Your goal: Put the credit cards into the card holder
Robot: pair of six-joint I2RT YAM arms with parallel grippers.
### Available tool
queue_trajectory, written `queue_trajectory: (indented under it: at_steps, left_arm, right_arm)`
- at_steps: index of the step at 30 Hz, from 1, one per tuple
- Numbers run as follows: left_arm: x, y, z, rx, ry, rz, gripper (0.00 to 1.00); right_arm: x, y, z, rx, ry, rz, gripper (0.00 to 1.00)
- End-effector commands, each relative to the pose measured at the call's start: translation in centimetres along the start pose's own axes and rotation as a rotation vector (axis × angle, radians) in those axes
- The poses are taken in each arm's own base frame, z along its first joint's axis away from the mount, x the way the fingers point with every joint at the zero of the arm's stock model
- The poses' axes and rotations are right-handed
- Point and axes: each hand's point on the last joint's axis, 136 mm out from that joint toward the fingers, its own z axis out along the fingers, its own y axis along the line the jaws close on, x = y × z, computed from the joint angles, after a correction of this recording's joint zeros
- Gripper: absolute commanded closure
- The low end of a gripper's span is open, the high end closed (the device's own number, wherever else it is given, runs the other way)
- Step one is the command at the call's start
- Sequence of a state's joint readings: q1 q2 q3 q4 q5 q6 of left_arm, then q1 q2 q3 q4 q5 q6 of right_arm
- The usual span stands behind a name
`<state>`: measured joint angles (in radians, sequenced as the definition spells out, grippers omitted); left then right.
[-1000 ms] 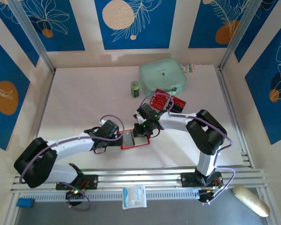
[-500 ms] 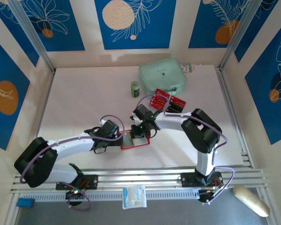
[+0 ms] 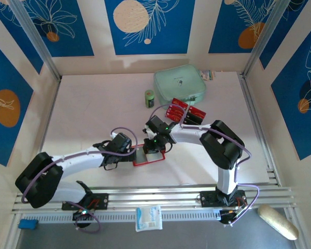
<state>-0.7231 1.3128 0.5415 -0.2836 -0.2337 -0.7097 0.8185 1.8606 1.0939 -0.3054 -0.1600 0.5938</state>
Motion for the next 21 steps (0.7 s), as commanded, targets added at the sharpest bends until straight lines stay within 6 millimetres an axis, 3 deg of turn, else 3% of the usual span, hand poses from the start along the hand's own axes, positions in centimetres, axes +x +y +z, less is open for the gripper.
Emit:
queue_trajectory:
  at_steps: [1,6,11,15,21]
  left_arm:
    - [0.0,0.2,-0.5,-0.004,0.014,-0.012,0.0]
    - [-1.5,-0.5,-1.9,0.024,-0.022,-0.019,0.0]
    - [-2.9,-1.3,-3.4,0.059,-0.055,-0.027,0.0]
    - [-3.9,-1.8,-4.4,0.082,-0.08,-0.031,0.0]
    - [-5.0,-2.8,-5.5,0.119,-0.102,-0.034,0.0]
  right_arm:
    - [-0.7,1.1,-3.2,-0.028,-0.042,-0.011,0.94]
    - [-1.1,-0.6,-6.2,0.001,-0.103,0.01,0.76]
    - [-0.8,-3.7,-8.0,0.096,-0.153,0.035,0.58]
    - [0.0,-5.8,-8.2,0.167,-0.149,0.048,0.51]
    - [0.4,-7.1,-6.6,0.179,-0.118,0.066,0.52]
